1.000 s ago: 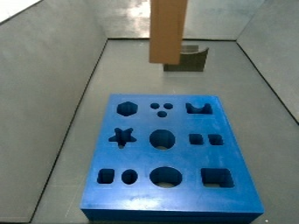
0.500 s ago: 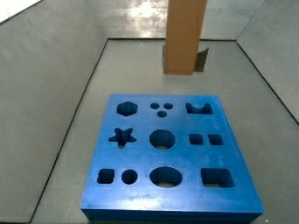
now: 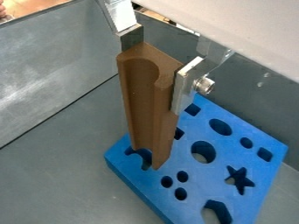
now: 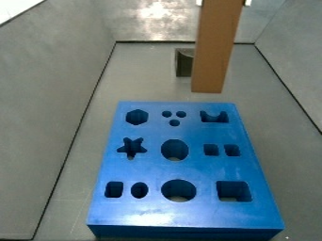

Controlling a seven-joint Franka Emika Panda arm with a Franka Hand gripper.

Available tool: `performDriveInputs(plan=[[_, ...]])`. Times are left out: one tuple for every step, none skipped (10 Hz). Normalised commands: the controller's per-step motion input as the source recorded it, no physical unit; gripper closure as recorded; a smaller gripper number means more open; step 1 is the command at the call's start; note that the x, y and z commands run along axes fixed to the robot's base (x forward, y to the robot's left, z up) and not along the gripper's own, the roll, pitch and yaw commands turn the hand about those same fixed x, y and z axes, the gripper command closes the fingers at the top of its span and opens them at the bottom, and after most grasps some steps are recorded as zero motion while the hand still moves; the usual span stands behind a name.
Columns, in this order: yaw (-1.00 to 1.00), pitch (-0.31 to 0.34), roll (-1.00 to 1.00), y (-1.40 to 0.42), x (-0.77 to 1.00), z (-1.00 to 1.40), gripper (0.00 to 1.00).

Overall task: Pick up the arch object. Move up. Move to above the board. Insert the arch object.
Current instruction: Insert the arch object.

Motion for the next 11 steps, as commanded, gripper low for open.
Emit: performDriveInputs(plan=[[0.0, 0.0, 0.11, -0.05, 0.96, -0.29, 1.0], [0.0, 0.0, 0.08, 0.0, 0.73, -0.36, 1.0], [0.0, 0.0, 0.08, 0.0, 0.64, -0.37, 1.0], [0.07, 0.0, 0.01, 0.0, 0.38, -0.34, 1.0], [0.13, 0.0, 0.0, 0.04, 0.27, -0.29, 1.0], [0.0, 0.0, 0.0, 0.03, 0.0, 0.0, 1.0], [0.08, 0.0, 0.0, 0.01, 0.0, -0.07, 1.0], [0.11, 0.0, 0.05, -0.08, -0.2, -0.2, 1.0], [0.0, 0.0, 0.0, 0.03, 0.0, 0.0, 1.0], [0.01, 0.0, 0.01, -0.06, -0.1, -0.16, 1.0], [0.04, -0.021, 0.0, -0.06, 0.0, -0.19, 1.0]])
